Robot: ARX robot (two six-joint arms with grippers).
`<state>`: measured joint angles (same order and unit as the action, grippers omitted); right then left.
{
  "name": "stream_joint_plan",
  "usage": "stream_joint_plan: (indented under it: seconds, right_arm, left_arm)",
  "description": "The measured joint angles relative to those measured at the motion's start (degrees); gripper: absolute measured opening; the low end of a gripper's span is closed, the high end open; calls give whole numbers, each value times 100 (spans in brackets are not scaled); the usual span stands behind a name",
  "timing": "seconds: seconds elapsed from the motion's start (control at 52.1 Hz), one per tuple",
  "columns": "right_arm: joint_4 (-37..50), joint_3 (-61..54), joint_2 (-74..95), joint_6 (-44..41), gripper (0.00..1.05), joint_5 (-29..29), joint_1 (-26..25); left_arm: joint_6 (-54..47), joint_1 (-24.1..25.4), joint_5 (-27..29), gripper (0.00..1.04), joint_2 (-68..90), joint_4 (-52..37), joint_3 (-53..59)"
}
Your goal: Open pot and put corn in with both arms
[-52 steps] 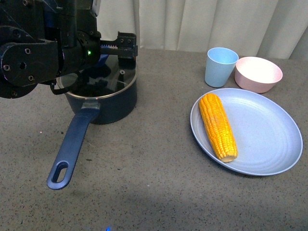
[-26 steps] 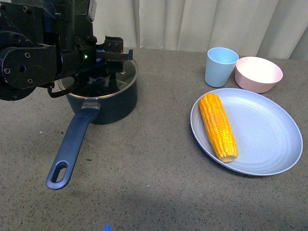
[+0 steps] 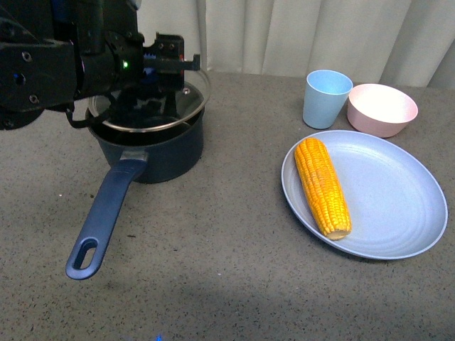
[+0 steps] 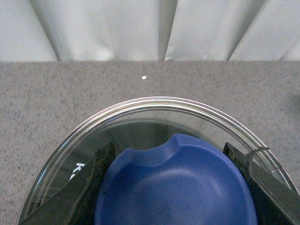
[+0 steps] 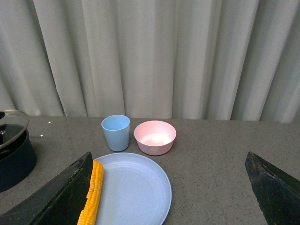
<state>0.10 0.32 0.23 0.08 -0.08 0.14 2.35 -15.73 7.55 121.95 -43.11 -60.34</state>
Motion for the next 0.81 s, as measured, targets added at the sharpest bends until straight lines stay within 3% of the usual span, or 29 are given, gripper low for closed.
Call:
stream_joint_plan:
  seconds: [0.173,0.48,0.806]
  right_arm:
    - [0,0,0,0,95,2,0]
    - [0,0,0,0,95,0,0]
    - [0,0,0,0,95,0,0]
  left_arm:
    - [-85,461,-42,62,-210,-127,-11]
    - [-234,1786,-321,62,-87,-511,177]
    - [-208,2411,-326,62,490,-962,468]
